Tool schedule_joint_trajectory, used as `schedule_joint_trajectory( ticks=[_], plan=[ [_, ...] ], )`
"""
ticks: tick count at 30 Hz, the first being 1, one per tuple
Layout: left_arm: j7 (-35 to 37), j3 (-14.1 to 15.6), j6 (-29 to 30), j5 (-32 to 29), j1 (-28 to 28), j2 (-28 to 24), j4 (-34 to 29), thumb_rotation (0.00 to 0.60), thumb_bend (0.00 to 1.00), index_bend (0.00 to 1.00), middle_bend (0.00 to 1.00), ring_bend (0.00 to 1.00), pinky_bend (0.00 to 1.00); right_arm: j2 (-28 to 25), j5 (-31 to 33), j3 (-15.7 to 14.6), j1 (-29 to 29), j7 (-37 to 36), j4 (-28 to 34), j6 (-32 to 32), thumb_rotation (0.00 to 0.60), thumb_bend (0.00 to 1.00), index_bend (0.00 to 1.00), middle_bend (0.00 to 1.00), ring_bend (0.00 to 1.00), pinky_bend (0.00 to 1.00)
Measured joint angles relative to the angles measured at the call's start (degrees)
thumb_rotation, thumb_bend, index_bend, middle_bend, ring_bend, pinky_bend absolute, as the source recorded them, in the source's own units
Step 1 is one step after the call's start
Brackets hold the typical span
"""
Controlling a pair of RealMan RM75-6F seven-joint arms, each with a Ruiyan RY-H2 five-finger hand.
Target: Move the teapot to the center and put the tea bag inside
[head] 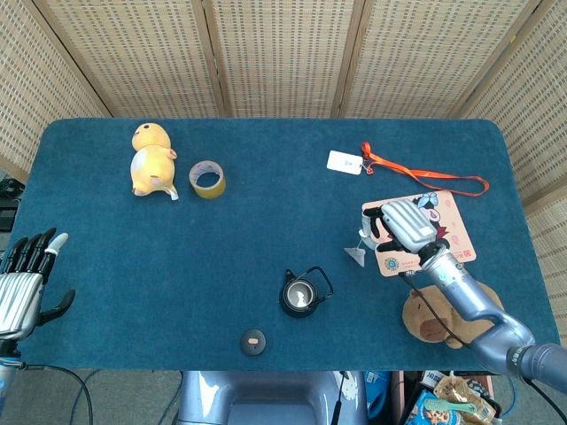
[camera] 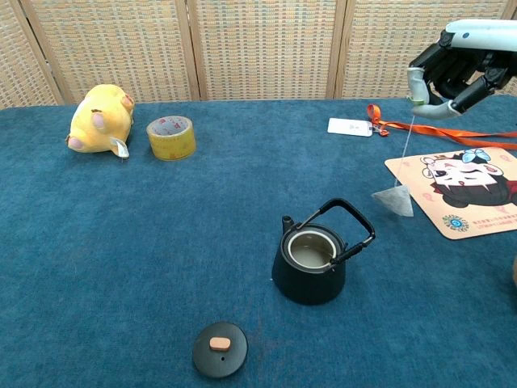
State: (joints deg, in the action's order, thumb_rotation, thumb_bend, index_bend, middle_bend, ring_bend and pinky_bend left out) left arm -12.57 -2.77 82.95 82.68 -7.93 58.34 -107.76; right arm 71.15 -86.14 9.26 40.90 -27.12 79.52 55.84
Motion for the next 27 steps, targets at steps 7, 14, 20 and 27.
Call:
schedule_joint_trajectory(
  ticks=[7,14,20,27],
  plan=[
    [-0.3,0.0,0.0,0.0,0.1,0.0,-0.3,0.6,0.35,0.03,0.0,0.0,0.0,-1.9,-4.4,-0.7,-0.4,-5.0,3.5,4.1,0.6,0.55,0.71,0.8,0.84,0.93],
    [-0.3,0.0,-0.1,-0.2,0.1,-0.1,-0.3,0.6,0.35,0.03,0.0,0.0,0.0,-3.6,-6.3,-1.0,-0.2,-6.7,6.4,6.0,0.6,0.55,0.71,0.8,0.84,0.93],
    [-0.4,0.0,-0.4,-0.4,0.0,0.0,-0.3,0.6,0.35,0.03,0.0,0.0,0.0,-4.8,-7.2,-1.3,0.0,-7.7,8.4,6.6,0.6,0.55,0.71,0.8,0.84,0.93],
    [-0.2,-0.1,-0.6,-0.6,0.0,0.1,0.0,0.6,0.35,0.03,0.0,0.0,0.0,-6.7,-8.4,-1.4,0.8,-9.5,11.8,6.9,0.6,0.55,0.71,0.8,0.84,0.93]
  ],
)
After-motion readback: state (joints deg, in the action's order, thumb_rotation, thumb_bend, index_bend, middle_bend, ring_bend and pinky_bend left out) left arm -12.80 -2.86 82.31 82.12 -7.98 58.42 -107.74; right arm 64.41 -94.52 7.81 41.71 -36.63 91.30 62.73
